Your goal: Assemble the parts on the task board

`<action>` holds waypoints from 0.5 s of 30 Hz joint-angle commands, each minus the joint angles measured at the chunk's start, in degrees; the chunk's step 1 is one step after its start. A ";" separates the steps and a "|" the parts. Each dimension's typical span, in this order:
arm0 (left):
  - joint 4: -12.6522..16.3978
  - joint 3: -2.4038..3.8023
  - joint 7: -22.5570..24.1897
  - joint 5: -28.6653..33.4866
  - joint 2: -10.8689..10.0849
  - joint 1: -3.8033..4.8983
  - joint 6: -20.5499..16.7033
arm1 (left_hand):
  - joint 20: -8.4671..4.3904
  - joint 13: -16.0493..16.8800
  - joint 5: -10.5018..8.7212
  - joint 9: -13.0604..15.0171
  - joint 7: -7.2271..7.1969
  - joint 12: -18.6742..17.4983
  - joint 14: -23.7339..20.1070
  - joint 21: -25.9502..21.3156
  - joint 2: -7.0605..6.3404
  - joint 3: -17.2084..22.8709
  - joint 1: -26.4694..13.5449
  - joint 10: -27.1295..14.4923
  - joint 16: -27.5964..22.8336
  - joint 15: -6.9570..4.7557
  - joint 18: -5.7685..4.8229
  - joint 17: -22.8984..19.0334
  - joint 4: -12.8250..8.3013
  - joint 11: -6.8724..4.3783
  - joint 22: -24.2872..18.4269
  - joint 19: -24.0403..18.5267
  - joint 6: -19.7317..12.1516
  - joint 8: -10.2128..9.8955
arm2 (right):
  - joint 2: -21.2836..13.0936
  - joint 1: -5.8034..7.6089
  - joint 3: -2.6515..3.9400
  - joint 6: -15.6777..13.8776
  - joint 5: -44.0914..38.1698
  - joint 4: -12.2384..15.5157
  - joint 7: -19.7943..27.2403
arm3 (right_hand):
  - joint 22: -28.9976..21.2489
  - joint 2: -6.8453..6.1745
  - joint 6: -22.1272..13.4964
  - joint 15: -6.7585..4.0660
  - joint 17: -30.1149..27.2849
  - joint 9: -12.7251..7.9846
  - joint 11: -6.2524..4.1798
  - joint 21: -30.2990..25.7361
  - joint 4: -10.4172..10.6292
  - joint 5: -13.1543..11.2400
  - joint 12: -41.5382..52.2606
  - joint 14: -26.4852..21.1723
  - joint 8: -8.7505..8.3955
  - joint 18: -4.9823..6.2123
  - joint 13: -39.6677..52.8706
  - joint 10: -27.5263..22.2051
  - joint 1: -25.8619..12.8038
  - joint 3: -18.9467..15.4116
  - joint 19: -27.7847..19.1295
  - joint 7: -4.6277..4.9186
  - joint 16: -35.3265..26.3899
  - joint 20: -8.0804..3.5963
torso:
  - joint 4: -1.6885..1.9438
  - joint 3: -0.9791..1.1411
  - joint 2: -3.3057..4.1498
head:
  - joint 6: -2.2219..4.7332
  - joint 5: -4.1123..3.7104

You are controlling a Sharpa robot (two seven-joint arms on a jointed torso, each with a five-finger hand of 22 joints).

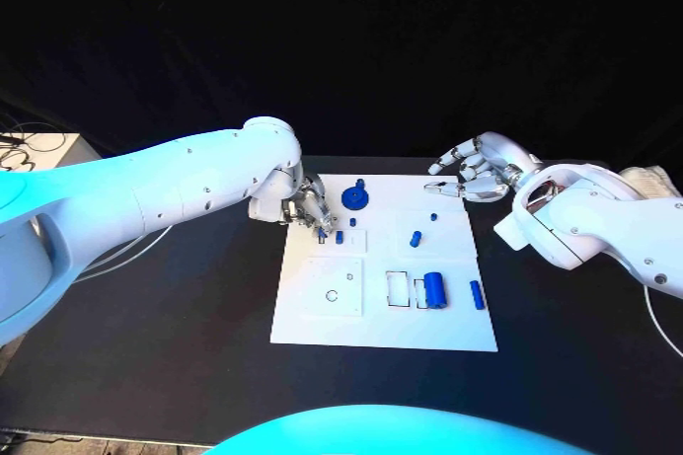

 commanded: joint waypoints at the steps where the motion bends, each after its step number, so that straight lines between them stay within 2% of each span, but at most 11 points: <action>1: -0.17 -0.10 -0.13 1.00 0.15 -0.09 1.82 | 0.00 -0.02 0.18 -0.04 -0.04 -0.16 5.87 0.16 0.01 11.30 0.43 -0.29 0.19 -0.33 -0.65 15.09 -11.72 -0.23 1.68 0.29 0.22 -0.14 | 0.02 -0.03 0.01 0.68 -0.30 0.08 0.60 | 14.78 0.14 -0.18 0.23 14.64 -0.06 0.22 -0.11 0.09 0.20 -0.08 5.86 0.37 -0.26 12.30 2.86 0.51 0.21 5.76 -0.19 0.17 0.18 | 0.03 -0.02 -0.05 | -0.05 -0.09; 15: -0.47 -0.36 -0.18 1.15 -0.19 -0.27 1.85 | 0.00 0.01 0.23 -0.04 -0.03 -0.14 5.87 0.16 -0.04 11.24 0.54 -0.27 0.19 -0.33 -0.65 15.09 -11.75 -0.23 1.68 0.28 0.23 -0.18 | 0.05 -0.03 0.01 0.70 -0.31 0.05 0.66 | 14.78 0.14 -0.18 0.23 14.64 -0.06 0.22 -0.11 0.09 0.20 -0.08 5.86 0.37 -0.26 12.30 2.86 0.51 0.21 5.76 -0.19 0.17 0.18 | 0.05 -0.03 -0.04 | -0.14 0.04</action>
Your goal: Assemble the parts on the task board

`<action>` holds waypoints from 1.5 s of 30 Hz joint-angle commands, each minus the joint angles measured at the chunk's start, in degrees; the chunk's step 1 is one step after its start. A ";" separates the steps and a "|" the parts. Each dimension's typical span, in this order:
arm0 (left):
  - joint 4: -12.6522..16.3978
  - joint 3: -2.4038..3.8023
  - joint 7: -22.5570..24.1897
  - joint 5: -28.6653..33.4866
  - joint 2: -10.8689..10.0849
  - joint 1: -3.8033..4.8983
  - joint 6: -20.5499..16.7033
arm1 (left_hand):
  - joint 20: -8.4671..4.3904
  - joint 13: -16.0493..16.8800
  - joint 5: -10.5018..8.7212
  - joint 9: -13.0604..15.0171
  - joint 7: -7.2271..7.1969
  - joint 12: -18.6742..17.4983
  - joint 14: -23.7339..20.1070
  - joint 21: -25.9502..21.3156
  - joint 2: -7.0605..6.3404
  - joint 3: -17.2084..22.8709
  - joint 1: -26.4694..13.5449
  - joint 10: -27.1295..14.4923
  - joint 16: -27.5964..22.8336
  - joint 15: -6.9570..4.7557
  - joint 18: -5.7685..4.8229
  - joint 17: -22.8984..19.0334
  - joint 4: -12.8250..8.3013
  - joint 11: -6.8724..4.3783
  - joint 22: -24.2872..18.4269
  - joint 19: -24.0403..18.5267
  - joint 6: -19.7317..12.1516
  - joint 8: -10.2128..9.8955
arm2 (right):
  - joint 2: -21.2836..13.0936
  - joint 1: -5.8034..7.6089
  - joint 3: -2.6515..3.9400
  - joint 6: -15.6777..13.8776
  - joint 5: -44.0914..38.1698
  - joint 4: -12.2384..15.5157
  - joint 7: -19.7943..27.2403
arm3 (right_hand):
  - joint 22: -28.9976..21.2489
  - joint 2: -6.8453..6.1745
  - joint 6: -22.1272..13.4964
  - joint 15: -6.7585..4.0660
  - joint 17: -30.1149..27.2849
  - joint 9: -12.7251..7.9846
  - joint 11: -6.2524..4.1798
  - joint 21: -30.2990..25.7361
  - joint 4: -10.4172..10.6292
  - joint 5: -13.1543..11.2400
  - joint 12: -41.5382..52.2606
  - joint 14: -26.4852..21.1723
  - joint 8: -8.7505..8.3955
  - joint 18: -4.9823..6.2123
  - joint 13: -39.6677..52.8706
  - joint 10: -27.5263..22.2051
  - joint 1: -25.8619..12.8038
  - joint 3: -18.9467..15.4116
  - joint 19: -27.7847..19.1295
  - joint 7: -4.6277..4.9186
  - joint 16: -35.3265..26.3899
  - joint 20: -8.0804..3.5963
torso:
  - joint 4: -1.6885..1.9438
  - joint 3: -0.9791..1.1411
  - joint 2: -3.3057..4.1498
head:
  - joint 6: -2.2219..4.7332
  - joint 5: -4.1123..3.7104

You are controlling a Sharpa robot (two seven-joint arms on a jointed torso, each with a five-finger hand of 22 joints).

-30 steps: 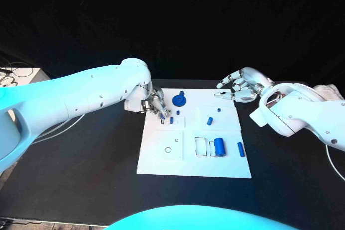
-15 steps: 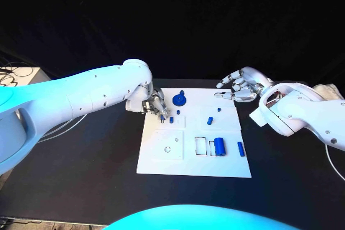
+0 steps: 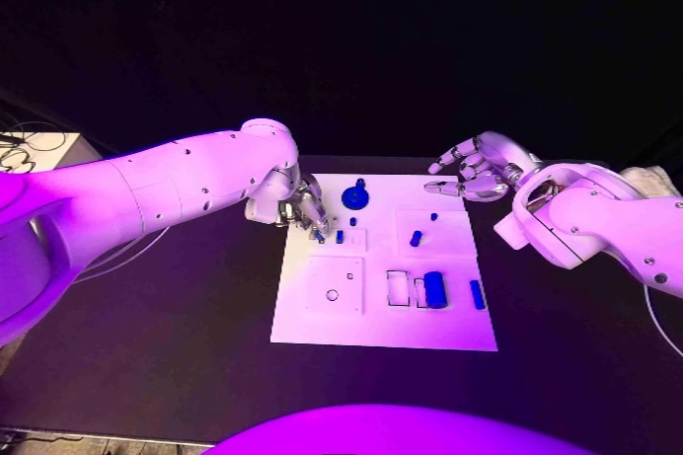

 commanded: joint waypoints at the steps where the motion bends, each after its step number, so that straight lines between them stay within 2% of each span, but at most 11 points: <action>1: 0.02 -0.02 -0.05 0.54 0.00 -0.08 0.99 | 0.01 -0.03 0.28 0.03 -0.05 -0.16 5.87 0.12 -0.06 11.36 0.57 -0.28 0.19 -0.33 -0.64 15.09 -11.60 -0.23 1.61 0.23 0.25 0.02 | 0.05 -0.03 0.01 0.70 -0.31 0.04 0.64 | 14.79 0.14 -0.18 0.23 14.64 -0.06 0.22 -0.11 0.09 0.20 -0.08 5.86 0.37 -0.26 12.30 2.86 0.51 0.21 5.75 -0.19 0.17 0.18 | -0.03 -0.01 0.02 | -0.06 0.07; 10: 0.18 -0.10 -0.06 0.68 -0.13 -0.21 1.20 | 0.01 -0.03 0.28 0.03 -0.04 -0.15 5.87 0.14 -0.07 11.33 0.61 -0.28 0.19 -0.32 -0.65 15.09 -11.59 -0.23 1.64 0.25 0.26 0.01 | 0.05 -0.03 0.01 0.71 -0.31 0.03 0.64 | 14.74 0.13 -0.23 0.22 14.60 -0.08 0.22 -0.19 0.06 0.20 -0.09 5.85 0.45 -0.24 12.30 2.85 0.61 0.23 5.72 -0.19 0.16 0.17 | -0.06 0.05 0.01 | -0.14 0.04; 27: 0.54 -0.23 -0.07 0.60 -0.19 -0.53 1.22 | 0.01 -0.14 0.27 0.02 -0.02 -0.21 5.87 0.10 -0.11 11.24 0.71 -0.31 0.19 -0.31 -0.63 15.09 -11.57 -0.21 1.59 0.20 0.26 -0.04 | 0.03 -0.03 0.01 0.74 -0.32 0.08 0.67 | 14.74 0.13 -0.23 0.22 14.60 -0.08 0.22 -0.19 0.06 0.20 -0.09 5.85 0.45 -0.24 12.30 2.85 0.61 0.23 5.72 -0.19 0.16 0.17 | -0.04 0.03 0.04 | -0.10 0.02; 45: -0.46 -0.42 -0.20 -0.14 0.50 -0.96 1.14 | 0.03 -0.20 0.18 0.02 0.03 -0.24 5.87 0.00 -0.07 11.07 0.78 -0.32 0.19 -0.28 -0.59 15.09 -11.37 -0.16 1.46 0.07 0.26 -0.11 | -0.02 -0.03 0.01 0.82 -0.33 0.19 0.73 | 14.74 0.13 -0.23 0.22 14.60 -0.08 0.22 -0.19 0.06 0.20 -0.09 5.85 0.45 -0.24 12.30 2.85 0.61 0.23 5.72 -0.19 0.16 0.17 | -0.07 0.04 0.06 | -0.36 -0.12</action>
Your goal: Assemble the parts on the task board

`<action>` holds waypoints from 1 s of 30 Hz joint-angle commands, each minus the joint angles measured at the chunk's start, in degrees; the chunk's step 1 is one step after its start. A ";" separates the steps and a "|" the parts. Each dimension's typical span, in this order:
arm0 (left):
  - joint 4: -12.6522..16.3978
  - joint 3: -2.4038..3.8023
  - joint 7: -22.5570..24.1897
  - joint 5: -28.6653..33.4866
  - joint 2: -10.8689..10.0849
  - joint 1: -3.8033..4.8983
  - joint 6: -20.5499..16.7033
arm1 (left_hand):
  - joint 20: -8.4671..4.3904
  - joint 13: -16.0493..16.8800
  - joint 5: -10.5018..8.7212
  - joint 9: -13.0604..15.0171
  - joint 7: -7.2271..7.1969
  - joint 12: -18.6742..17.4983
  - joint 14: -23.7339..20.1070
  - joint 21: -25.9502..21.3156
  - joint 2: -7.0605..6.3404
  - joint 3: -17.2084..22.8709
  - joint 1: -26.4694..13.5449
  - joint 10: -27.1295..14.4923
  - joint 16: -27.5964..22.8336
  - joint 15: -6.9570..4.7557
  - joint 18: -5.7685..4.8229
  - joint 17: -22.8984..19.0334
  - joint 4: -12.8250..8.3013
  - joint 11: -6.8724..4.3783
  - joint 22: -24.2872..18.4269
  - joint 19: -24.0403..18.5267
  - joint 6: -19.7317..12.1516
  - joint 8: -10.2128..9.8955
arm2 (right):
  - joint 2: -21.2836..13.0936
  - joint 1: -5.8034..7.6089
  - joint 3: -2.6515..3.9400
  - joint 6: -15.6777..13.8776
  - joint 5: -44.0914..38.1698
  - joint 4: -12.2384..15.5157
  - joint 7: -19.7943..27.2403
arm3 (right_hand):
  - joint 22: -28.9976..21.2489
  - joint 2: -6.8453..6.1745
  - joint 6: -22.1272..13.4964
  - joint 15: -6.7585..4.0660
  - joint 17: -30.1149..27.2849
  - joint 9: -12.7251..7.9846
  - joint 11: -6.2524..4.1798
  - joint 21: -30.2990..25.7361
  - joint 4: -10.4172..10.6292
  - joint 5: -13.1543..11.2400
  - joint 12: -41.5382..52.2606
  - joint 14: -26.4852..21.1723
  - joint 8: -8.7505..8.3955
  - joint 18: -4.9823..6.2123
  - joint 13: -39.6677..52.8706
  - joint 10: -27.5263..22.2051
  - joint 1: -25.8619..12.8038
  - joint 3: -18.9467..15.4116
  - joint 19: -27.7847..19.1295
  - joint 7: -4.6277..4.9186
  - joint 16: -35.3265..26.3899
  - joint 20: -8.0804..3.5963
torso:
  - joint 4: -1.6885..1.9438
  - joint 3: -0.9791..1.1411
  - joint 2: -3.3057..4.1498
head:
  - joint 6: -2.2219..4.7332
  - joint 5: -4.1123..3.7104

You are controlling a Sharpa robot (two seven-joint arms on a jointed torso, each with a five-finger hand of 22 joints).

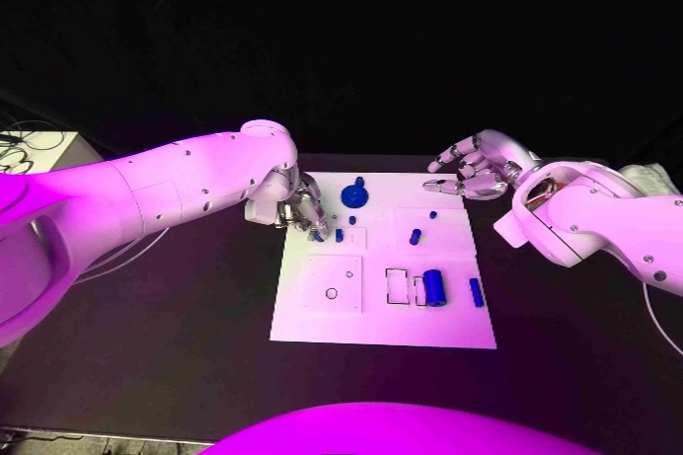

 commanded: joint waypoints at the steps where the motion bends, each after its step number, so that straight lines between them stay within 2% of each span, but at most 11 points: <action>1: -0.12 -0.30 -0.15 -0.37 0.36 -0.53 0.82 | 0.02 -0.02 0.14 0.04 -0.02 -0.25 5.87 0.00 0.05 11.06 0.43 -0.09 0.19 -0.28 -0.60 15.09 -11.36 -0.11 1.46 0.07 0.12 0.09 | -0.01 -0.03 0.01 0.77 -0.32 0.13 0.70 | 14.71 0.13 -0.23 0.23 14.60 -0.09 0.22 -0.19 0.06 0.20 -0.09 5.85 0.22 -0.24 12.26 2.85 0.60 0.23 5.72 -0.19 0.15 0.17 | -0.03 0.00 0.02 | -0.09 -0.04; 8: -0.29 -0.83 -0.20 -0.37 0.61 -0.72 0.67 | 0.03 0.01 0.12 0.04 -0.01 -0.23 5.87 -0.04 0.07 11.03 0.44 -0.08 0.19 -0.28 -0.58 15.09 -11.30 -0.10 1.40 0.03 0.12 0.08 | -0.05 -0.03 0.01 0.81 -0.32 0.20 0.69 | 14.71 0.13 -0.23 0.23 14.60 -0.09 0.22 -0.19 0.06 0.20 -0.09 5.85 0.22 -0.24 12.26 2.85 0.60 0.23 5.72 -0.19 0.15 0.17 | -0.06 0.06 0.04 | -0.11 -0.12; 12: -0.30 -1.04 -0.23 -0.34 0.69 -0.81 0.41 | 0.04 -0.05 0.09 0.04 0.00 -0.26 5.87 -0.03 0.11 10.95 0.44 -0.08 0.19 -0.26 -0.59 15.09 -11.20 -0.08 1.42 0.04 0.12 0.06 | -0.06 -0.03 0.01 0.81 -0.32 0.23 0.69 | 14.71 0.13 -0.23 0.23 14.60 -0.09 0.22 -0.19 0.06 0.20 -0.09 5.85 0.22 -0.24 12.26 2.85 0.60 0.23 5.72 -0.19 0.15 0.17 | 0.02 0.01 0.02 | -0.12 -0.22; 23: -0.12 -1.16 -0.28 -0.45 0.64 -0.86 -1.56 | 0.13 -0.12 -0.30 0.11 0.09 -0.26 5.87 -0.12 0.32 10.25 0.28 -0.03 0.19 -0.15 -0.57 15.09 -10.50 0.02 1.35 -0.05 -0.02 -0.06 | -0.09 -0.03 0.01 0.83 -0.33 0.28 0.69 | 14.71 0.13 -0.23 0.23 14.60 -0.09 0.22 -0.19 0.06 0.20 -0.09 5.85 0.22 -0.24 12.26 2.85 0.60 0.23 5.72 -0.19 0.15 0.17 | 0.00 0.02 -0.02 | -0.13 -0.28; 27: -0.07 -1.17 -0.31 -0.33 0.60 -0.86 -1.67 | 0.27 0.50 -0.78 0.28 -0.03 0.29 5.87 -0.28 0.61 7.91 -0.17 0.58 0.19 -0.08 -0.57 15.09 -9.18 0.00 1.29 -0.12 -0.10 -0.14 | -0.10 -0.03 0.01 0.83 -0.33 0.30 0.70 | 14.71 0.13 -0.23 0.23 14.60 -0.09 0.22 -0.19 0.06 0.20 -0.09 5.85 0.22 -0.24 12.26 2.85 0.60 0.23 5.72 -0.19 0.15 0.17 | 0.04 0.01 -0.04 | -0.17 -0.38; 30: 0.00 -1.18 -0.33 -0.18 0.57 -0.85 -1.59 | 0.29 0.44 -0.84 0.29 -0.11 0.26 5.87 -0.44 0.23 6.63 -0.29 0.50 0.19 -0.08 -0.53 15.09 -8.75 0.01 1.14 -0.24 -0.29 -0.31 | -0.12 -0.03 0.01 0.83 -0.33 0.31 0.70 | 14.71 0.13 -0.23 0.23 14.60 -0.09 0.22 -0.19 0.06 0.20 -0.09 5.85 0.22 -0.24 12.26 2.85 0.60 0.23 5.72 -0.19 0.15 0.17 | 0.06 0.02 -0.02 | -0.15 -0.37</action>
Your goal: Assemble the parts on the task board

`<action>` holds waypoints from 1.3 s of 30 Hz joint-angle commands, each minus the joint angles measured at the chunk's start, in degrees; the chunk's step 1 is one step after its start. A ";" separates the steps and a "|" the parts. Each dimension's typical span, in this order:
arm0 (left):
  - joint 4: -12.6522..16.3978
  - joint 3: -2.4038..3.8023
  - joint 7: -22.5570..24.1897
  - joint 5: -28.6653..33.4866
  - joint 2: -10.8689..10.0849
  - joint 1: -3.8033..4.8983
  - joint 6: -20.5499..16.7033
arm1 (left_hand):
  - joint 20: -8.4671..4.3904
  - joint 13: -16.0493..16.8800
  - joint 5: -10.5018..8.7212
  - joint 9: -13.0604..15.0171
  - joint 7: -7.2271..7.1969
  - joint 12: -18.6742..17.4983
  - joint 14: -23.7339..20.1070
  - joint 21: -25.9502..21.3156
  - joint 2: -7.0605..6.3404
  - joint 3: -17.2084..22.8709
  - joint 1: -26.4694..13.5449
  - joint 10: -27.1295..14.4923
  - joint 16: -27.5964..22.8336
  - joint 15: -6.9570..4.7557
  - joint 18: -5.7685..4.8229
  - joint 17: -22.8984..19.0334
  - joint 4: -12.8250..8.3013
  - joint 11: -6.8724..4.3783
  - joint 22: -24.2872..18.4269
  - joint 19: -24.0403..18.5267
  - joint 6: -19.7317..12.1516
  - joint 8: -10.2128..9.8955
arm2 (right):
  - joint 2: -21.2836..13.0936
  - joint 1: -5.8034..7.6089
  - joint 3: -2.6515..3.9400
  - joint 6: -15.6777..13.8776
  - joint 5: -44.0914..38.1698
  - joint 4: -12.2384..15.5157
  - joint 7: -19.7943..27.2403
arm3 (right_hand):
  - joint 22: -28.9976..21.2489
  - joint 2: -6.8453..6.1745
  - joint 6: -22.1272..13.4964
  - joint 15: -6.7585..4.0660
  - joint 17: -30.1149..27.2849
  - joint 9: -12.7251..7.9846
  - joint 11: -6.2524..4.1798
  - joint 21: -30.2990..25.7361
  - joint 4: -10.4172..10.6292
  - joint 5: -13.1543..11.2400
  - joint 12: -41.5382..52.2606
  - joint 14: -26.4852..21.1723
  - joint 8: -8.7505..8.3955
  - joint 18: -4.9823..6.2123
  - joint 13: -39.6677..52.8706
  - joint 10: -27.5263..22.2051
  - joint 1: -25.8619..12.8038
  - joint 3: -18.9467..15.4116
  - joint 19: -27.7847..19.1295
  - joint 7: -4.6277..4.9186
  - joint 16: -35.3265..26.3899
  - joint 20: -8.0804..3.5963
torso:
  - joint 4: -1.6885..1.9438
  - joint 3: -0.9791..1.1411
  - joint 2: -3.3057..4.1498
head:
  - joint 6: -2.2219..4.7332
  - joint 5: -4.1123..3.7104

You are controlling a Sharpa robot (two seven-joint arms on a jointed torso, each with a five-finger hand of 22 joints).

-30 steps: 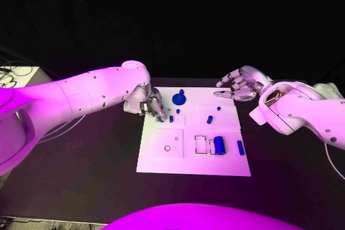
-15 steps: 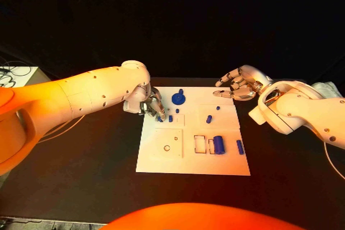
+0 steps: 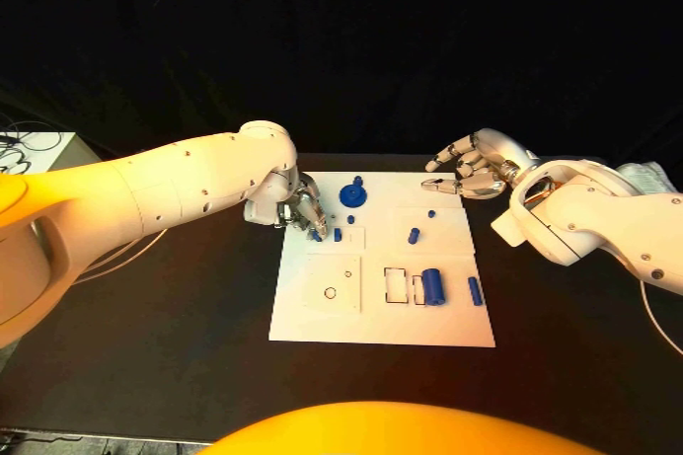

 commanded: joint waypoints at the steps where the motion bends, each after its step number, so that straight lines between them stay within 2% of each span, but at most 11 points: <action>1: 0.23 -0.51 -0.38 -0.15 0.19 -0.92 -0.65 | 0.31 -0.07 -0.21 0.15 -0.32 0.29 5.87 -0.48 0.25 6.64 -0.36 0.19 0.19 -0.08 -0.53 15.09 -7.60 -0.32 1.12 -0.25 -0.51 -0.60 | -0.04 -0.03 0.01 0.74 -0.33 0.13 0.66 | 14.73 0.13 -0.23 0.22 14.60 -0.09 0.22 -0.19 0.06 0.20 -0.09 5.85 0.22 -0.24 12.28 2.85 0.61 0.23 5.72 -0.19 0.16 0.17 | 0.03 -0.01 0.03 | -0.03 -0.03; 13: 0.18 -0.54 -0.35 0.01 0.05 -0.92 -1.21 | 0.17 -0.34 -0.39 -0.11 -0.69 0.34 5.87 -0.93 -0.64 0.71 -1.24 -0.18 0.19 -0.25 -0.47 15.09 -3.98 -0.54 0.80 -0.38 -0.14 -1.24 | -0.13 -0.02 0.01 0.74 -0.33 0.19 0.65 | 14.73 0.13 -0.23 0.22 14.60 -0.09 0.22 -0.19 0.06 0.20 -0.09 5.85 0.22 -0.24 12.28 2.85 0.61 0.23 5.72 -0.19 0.16 0.17 | -0.01 -0.01 0.01 | -0.02 -0.11; 15: 0.16 -0.55 -0.34 0.02 0.03 -0.92 -1.41 | 0.15 -0.25 -0.45 -0.25 -0.79 0.51 5.87 -1.06 -0.82 -1.48 -1.66 -0.23 0.19 -0.28 -0.46 15.09 -2.45 -0.59 0.71 -0.39 0.19 -1.44 | -0.14 -0.02 0.01 0.73 -0.33 0.21 0.65 | 14.73 0.13 -0.23 0.22 14.60 -0.09 0.22 -0.19 0.06 0.20 -0.09 5.85 0.22 -0.24 12.28 2.85 0.61 0.23 5.72 -0.19 0.16 0.17 | -0.01 -0.01 0.01 | 0.02 -0.13; 20: 0.10 -0.56 -0.33 -0.01 0.00 -0.92 -1.66 | 0.09 -0.25 -0.48 -0.46 -0.78 0.64 5.87 -1.19 -1.05 -4.47 -1.91 -0.40 0.19 -0.32 -0.45 15.09 -0.31 -0.59 0.65 -0.35 0.57 -1.78 | -0.17 -0.02 0.01 0.72 -0.33 0.28 0.66 | 14.73 0.13 -0.23 0.22 14.60 -0.09 0.22 -0.19 0.06 0.20 -0.09 5.85 0.22 -0.24 12.28 2.85 0.61 0.23 5.72 -0.19 0.16 0.17 | 0.01 0.00 0.02 | 0.00 -0.16; 23: 0.08 -0.57 -0.34 -0.14 -0.01 -0.92 -1.71 | 0.08 -0.26 -0.48 -0.48 -0.78 0.65 5.87 -1.22 -1.03 -4.82 -1.91 -0.42 0.19 -0.32 -0.44 15.09 -0.05 -0.59 0.62 -0.37 0.62 -1.81 | -0.19 -0.02 0.01 0.72 -0.33 0.31 0.67 | 14.73 0.13 -0.23 0.22 14.60 -0.09 0.22 -0.19 0.06 0.20 -0.09 5.85 0.22 -0.24 12.28 2.85 0.61 0.23 5.72 -0.19 0.16 0.17 | -0.01 -0.03 0.01 | -0.01 -0.13; 30: 0.00 -0.59 -0.35 -0.54 -0.01 -0.93 -1.75 | 0.08 -0.32 -0.57 -0.64 -0.74 0.74 5.87 -1.34 -1.49 -8.38 -2.04 -0.60 0.19 -0.30 -0.44 15.09 2.29 -0.55 0.59 -0.33 0.91 -2.14 | -0.25 -0.02 0.01 0.68 -0.33 0.35 0.68 | 14.73 0.13 -0.23 0.22 14.60 -0.09 0.22 -0.19 0.06 0.20 -0.09 5.85 0.22 -0.24 12.28 2.85 0.61 0.23 5.72 -0.19 0.16 0.17 | 0.00 -0.03 -0.01 | -0.04 -0.23; 39: -0.13 -0.60 -0.35 -0.90 0.01 -0.93 -1.81 | 0.08 -0.28 -0.56 -0.72 -0.72 0.84 5.87 -1.42 -1.65 -10.31 -1.91 -0.65 0.19 -0.28 -0.43 15.09 3.68 -0.52 0.55 -0.33 1.05 -2.34 | -0.29 -0.02 0.01 0.68 -0.33 0.38 0.74 | 14.73 0.13 -0.23 0.22 14.60 -0.09 0.22 -0.19 0.06 0.20 -0.09 5.85 0.22 -0.24 12.28 2.85 0.61 0.23 5.72 -0.19 0.16 0.17 | -0.02 0.01 0.01 | 0.04 -0.21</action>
